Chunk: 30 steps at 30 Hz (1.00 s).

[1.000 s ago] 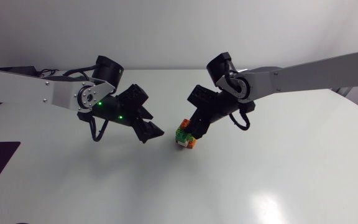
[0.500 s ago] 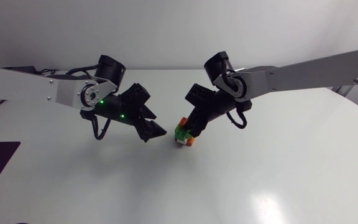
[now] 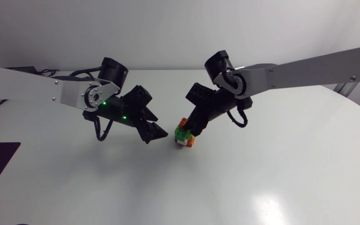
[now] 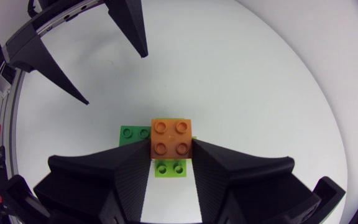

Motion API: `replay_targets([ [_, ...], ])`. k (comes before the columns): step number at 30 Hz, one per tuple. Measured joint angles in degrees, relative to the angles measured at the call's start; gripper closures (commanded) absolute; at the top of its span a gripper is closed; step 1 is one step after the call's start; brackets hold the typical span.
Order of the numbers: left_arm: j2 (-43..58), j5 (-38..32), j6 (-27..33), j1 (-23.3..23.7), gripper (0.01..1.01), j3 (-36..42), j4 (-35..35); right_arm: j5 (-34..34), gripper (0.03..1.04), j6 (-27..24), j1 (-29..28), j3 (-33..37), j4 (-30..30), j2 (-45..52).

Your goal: Separate the duplo bricks

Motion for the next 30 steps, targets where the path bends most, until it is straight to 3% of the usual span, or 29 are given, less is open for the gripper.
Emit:
replay_targets([
  [9,0.9,0.8,0.2,0.0,0.062,0.1,0.0,-2.2,0.82,-0.3,-0.3,0.2,-1.3,-0.4],
  [14,1.1,2.6,1.5,0.0,0.062,0.1,-0.1,-7.3,0.82,-1.7,-2.4,-1.1,-1.9,-3.7],
  [22,0.8,12.4,4.7,1.1,0.061,0.1,-4.0,-16.5,0.82,-4.7,-7.9,-1.1,-7.1,-7.8],
  [30,-1.4,17.8,6.4,2.0,0.061,0.2,-5.5,-22.4,0.82,-6.7,-10.1,-2.4,-10.4,-8.3],
])
